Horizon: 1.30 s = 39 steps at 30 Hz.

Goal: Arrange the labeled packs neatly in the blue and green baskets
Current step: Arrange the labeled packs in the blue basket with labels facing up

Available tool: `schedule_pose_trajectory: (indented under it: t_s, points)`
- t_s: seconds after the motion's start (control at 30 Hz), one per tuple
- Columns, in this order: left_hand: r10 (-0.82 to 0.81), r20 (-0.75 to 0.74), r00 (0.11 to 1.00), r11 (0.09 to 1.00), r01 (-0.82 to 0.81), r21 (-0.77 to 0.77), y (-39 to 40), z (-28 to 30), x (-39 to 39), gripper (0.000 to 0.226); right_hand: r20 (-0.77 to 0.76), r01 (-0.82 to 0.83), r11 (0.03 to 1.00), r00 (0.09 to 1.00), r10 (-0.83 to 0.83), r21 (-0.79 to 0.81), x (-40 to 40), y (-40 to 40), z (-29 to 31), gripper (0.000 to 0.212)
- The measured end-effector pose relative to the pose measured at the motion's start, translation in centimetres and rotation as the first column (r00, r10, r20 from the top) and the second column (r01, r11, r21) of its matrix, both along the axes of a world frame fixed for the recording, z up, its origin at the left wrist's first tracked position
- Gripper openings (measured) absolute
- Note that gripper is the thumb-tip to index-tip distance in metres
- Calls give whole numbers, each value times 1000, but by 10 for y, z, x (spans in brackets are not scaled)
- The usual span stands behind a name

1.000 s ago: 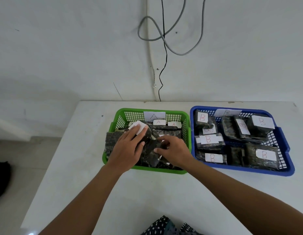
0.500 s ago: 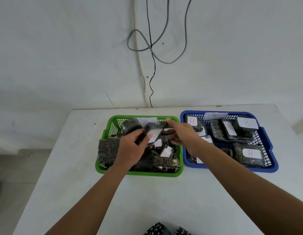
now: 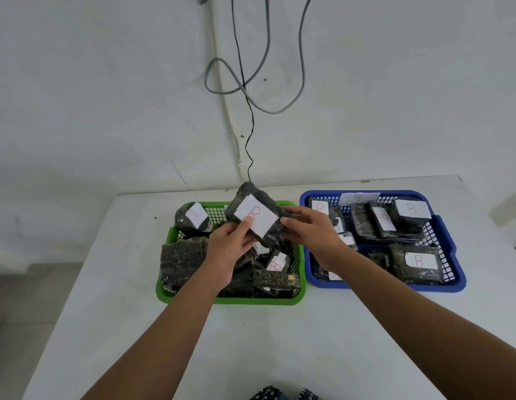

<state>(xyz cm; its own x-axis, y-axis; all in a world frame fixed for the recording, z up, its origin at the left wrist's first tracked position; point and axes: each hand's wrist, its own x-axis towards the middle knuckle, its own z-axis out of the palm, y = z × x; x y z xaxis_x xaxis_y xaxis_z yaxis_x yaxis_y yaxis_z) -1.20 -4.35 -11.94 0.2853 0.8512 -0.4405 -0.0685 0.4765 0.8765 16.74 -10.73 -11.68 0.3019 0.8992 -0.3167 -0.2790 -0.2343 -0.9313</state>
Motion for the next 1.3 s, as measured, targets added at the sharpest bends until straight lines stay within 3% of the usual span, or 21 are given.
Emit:
schedule_pose_trajectory:
  t_s: [0.1,0.2,0.37,0.43,0.6,0.73,1.03,1.3]
  points:
    - [-60,-293,954,984,107,145,-11,-7,18,29,2,139,990,990,-139,28,24,-9,3,25]
    - [-140,-551,823,910,326,256,-24,-14,44,61,69,246,968,966,-248,47,58,-25,8,25]
    - [-207,-740,640,731,604,318,-48,-33,91,69,314,337,941,896,-315,-17,116,-69,3,27]
    - [-237,-771,592,699,655,288,-57,-45,103,70,378,349,935,875,-303,-58,132,-87,-3,28]
    - [-220,-803,554,681,676,280,-73,-67,113,72,356,263,942,917,-176,-210,152,-118,-24,29]
    - [-171,-800,575,716,631,300,-75,-77,111,69,295,117,953,955,-32,-279,149,-118,-43,29]
    - [-173,-774,609,761,581,288,-75,-80,108,66,461,50,923,876,143,-381,129,-92,-74,42]
    - [-200,-762,616,765,584,271,-72,-81,104,66,543,198,923,840,13,-329,119,-100,-81,47]
